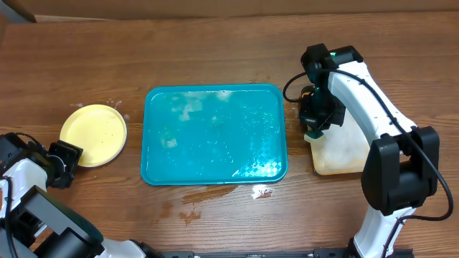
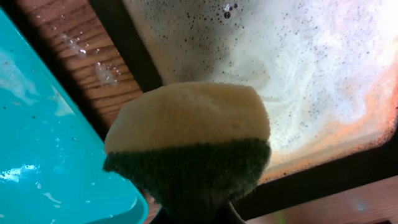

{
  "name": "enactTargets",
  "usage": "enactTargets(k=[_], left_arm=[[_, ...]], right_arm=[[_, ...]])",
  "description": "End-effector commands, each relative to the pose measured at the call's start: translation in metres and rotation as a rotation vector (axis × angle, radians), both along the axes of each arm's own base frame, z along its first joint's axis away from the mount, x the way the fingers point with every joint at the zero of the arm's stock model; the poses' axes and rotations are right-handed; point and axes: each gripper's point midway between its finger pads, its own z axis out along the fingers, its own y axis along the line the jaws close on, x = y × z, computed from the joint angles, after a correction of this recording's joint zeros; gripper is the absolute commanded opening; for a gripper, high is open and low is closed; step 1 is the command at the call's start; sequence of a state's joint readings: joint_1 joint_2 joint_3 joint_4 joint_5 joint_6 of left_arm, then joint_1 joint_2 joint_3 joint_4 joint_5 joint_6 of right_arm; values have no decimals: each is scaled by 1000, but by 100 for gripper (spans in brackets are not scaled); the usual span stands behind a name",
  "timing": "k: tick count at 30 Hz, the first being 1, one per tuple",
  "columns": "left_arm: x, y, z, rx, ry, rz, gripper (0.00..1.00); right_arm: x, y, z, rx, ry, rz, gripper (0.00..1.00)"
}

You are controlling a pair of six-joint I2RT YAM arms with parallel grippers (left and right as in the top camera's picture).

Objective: Clean dirty plates on tray and stack at the side
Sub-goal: 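Release the sponge in the basin and raise the right gripper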

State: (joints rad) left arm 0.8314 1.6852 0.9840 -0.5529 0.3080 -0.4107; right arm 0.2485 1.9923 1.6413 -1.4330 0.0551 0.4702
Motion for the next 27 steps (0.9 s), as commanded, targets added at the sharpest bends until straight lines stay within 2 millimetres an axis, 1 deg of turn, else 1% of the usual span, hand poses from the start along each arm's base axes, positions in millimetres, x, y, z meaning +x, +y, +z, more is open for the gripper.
enactTargets(k=[1,3,4,6,7,9,10,12,14,15,17,19,21,25,27], left_arm=[[13,-15,7,-47,-71,-69,66],[23,-27,15,-70,-118,-111,70],[28,-32,19,-66,-132,-133,75],[37,-43,29,-40,-153,-189,79],[42,-52,37,-16,-166,-234,80],[53,-71,55,32,-194,-313,81],[58,-80,64,53,-206,-344,81],[65,-108,82,82,-232,-423,80],[68,-133,93,99,-244,-490,69],[68,-145,96,106,-243,-523,66],[68,-167,96,138,-214,-586,66],[67,-187,91,173,-167,-648,69],[65,-210,86,210,-132,-718,70],[64,-259,85,252,-127,-865,70],[61,-278,85,262,-129,-922,72]], right_arm=[[3,0,7,12,-30,0,4],[5,0,7,14,-37,-3,4],[6,-1,7,15,-41,-6,4],[8,-4,7,16,-45,-12,4],[9,-6,8,17,-48,-12,4],[12,-11,11,21,-55,-9,4],[13,-13,12,21,-57,-14,4],[14,-20,15,21,-57,-35,4],[14,-27,16,19,-52,-56,4],[14,-31,16,18,-48,-67,4],[13,-40,16,16,-39,-92,4],[11,-48,16,15,-30,-115,4],[9,-56,17,12,-20,-135,4],[8,-72,16,-8,-13,-171,4],[8,-77,16,-8,-14,-185,4]])
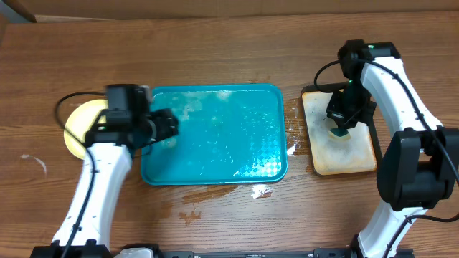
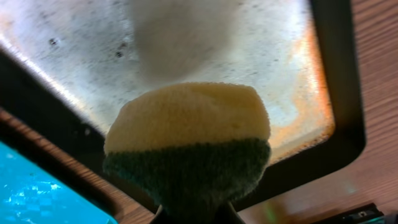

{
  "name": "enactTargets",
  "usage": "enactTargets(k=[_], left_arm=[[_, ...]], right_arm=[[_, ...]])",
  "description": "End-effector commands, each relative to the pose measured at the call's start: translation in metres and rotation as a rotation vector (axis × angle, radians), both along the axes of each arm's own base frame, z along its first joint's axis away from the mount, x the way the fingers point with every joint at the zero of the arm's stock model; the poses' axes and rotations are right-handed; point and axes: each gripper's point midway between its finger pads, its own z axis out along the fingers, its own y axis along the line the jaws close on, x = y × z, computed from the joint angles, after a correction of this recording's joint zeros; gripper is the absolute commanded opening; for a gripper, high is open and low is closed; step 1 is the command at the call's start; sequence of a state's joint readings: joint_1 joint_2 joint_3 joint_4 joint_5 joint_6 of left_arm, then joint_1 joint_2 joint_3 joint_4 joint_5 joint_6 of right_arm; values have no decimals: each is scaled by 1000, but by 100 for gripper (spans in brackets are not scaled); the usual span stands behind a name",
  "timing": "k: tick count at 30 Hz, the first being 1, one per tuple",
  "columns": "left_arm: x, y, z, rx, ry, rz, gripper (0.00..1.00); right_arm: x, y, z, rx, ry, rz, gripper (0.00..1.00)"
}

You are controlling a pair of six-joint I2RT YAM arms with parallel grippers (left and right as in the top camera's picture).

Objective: Clean dirty plates on tray and stack at the side
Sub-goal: 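Release the sponge in the basin and raise the right gripper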

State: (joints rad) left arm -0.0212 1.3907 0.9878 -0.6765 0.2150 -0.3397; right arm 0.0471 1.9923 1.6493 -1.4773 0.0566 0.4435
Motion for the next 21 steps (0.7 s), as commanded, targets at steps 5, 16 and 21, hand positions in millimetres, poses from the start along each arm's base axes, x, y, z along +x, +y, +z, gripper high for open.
enactTargets(k=[5,16,21], left_arm=[[-7,-41,2,95,-23,-136,75],[-9,-51,2,119,-29,-167,76],[-9,-49,1,132,-28,-165,78]], right_arm=[[11,-19,11,-10,-63,-41,4],[15,-16,-19,7,-40,-15,4],[17,-10,-34,37,-30,-20,5]])
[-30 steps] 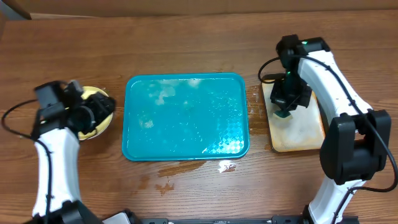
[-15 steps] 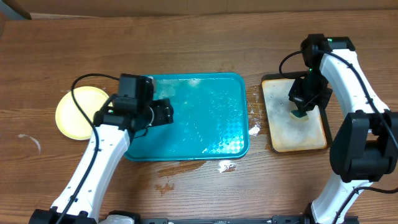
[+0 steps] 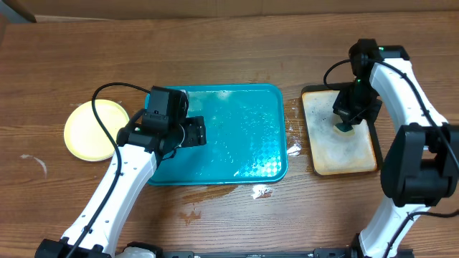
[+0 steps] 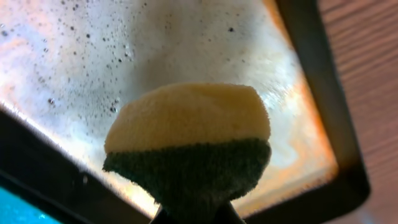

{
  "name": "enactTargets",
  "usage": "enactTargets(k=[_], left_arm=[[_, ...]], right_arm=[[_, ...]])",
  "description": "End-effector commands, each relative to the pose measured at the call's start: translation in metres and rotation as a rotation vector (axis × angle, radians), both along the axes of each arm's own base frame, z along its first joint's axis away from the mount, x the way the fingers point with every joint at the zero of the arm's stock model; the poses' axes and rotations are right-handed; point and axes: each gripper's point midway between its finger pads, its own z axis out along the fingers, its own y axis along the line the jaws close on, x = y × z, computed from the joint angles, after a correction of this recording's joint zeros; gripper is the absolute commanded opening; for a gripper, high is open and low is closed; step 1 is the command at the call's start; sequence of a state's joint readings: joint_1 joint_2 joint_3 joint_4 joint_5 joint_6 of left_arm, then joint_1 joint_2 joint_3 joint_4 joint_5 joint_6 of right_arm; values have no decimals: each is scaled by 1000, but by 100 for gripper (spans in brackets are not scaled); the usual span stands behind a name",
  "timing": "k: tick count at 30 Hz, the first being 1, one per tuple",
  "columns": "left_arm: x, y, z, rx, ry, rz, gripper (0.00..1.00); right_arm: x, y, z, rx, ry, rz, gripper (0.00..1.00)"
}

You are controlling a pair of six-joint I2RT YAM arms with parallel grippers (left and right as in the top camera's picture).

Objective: Clean dirty plates on tray and stack at the side
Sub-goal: 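Release the sponge in the basin and raise the right gripper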

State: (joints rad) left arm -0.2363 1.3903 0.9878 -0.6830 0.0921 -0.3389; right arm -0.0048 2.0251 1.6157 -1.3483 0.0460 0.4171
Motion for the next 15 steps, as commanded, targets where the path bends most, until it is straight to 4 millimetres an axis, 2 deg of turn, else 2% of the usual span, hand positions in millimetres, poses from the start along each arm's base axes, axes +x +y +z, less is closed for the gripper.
enactTargets(k=[1,2,8,9,15], left_arm=[[3,1,5,22,-21,-8,78],[3,1,5,22,-21,-8,78],[3,2,5,23,-22,-7,79],[3,2,5,24,-22,-6,80],[3,2,5,24,-22,-7,83]], right_arm=[[-4,6,-14,24,37,9,5],[-4,6,-17,27,45,9,11],[-2,9,-26,46,55,27,70],[-1,10,-26,52,51,26,74],[3,11,-26,56,36,32,75]])
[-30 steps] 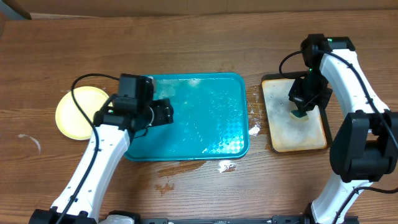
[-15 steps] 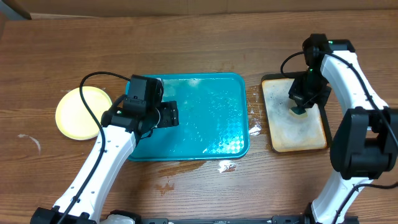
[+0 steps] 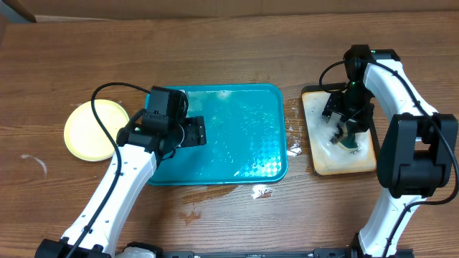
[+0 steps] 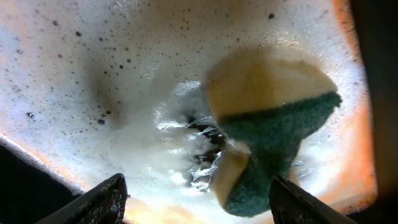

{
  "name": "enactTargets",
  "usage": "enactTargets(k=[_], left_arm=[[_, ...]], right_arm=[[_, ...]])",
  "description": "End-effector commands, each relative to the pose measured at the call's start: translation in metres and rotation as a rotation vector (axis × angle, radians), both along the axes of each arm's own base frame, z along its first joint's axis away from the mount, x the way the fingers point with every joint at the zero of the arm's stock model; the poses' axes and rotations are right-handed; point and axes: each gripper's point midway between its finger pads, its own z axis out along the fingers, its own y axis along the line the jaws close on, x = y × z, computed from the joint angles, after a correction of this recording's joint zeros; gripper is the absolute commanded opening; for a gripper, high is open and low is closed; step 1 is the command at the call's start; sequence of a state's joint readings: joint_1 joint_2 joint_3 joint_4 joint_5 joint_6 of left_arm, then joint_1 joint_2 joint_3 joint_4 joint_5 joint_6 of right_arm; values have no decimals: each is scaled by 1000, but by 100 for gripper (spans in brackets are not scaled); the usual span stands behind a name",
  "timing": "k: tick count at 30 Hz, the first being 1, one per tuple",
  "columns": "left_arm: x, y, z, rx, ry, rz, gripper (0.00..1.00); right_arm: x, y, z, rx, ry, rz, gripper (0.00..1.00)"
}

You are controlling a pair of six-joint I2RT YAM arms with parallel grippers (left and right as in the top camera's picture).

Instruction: Clean dirty plates on tray and stack at the side

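Observation:
A yellow plate (image 3: 92, 130) lies on the table, left of the wet teal tray (image 3: 237, 154). No plate shows on the tray. My left gripper (image 3: 195, 132) hovers over the tray's left part; its jaws are too small to read. My right gripper (image 4: 199, 196) (image 3: 348, 129) stands open over the black soap tray (image 3: 315, 166) of foamy water. The yellow and green sponge (image 4: 273, 124) (image 3: 350, 140) lies loose in the foam, beyond the right finger (image 4: 292, 199).
Drops and small puddles of water (image 3: 262, 191) lie on the wooden table in front of the teal tray and between the two trays. The left arm's cable arcs above the yellow plate's right side.
My right gripper has opened and the sponge now lies in the foamy water of the soap tray. The left arm has not moved.
My left gripper was first at the table's left edge by the yellow plate, while my right held the sponge between the two trays. Then the left stood at the teal tray's left rim, later over the tray. The right carried the sponge over the foam, where it now lies.

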State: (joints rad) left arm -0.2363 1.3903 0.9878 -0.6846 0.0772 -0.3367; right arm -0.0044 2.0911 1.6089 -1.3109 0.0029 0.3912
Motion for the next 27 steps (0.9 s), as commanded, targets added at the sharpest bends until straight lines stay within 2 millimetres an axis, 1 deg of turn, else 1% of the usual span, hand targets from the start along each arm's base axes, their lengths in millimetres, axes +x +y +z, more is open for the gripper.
enactTargets(k=[1,3,6,9,12,15,16,19,21,26,27], left_arm=[[3,-1,5,10,-20,-12,84],[3,-1,5,10,-21,-11,88],[3,-1,5,10,-21,-11,99],[3,-1,5,9,-22,-11,100],[4,-1,6,9,-25,-11,100],[5,-1,7,8,-32,-11,100],[6,-2,7,7,-35,-11,100],[8,-2,8,4,-46,-11,100],[9,-2,9,3,-50,-11,100],[10,-2,9,3,-52,-10,100],[10,-2,9,3,-52,-10,100]], right_arm=[[1,3,-1,13,-4,25,76],[3,3,0,14,-11,33,75],[10,8,5,43,-36,52,75],[17,12,16,66,-58,62,76],[28,15,35,87,-97,106,75],[41,23,63,103,-162,176,75],[45,26,74,106,-190,195,75],[57,45,109,165,-279,291,75],[62,57,132,185,-338,332,76],[70,74,179,177,-463,383,77],[71,76,187,176,-487,390,79]])
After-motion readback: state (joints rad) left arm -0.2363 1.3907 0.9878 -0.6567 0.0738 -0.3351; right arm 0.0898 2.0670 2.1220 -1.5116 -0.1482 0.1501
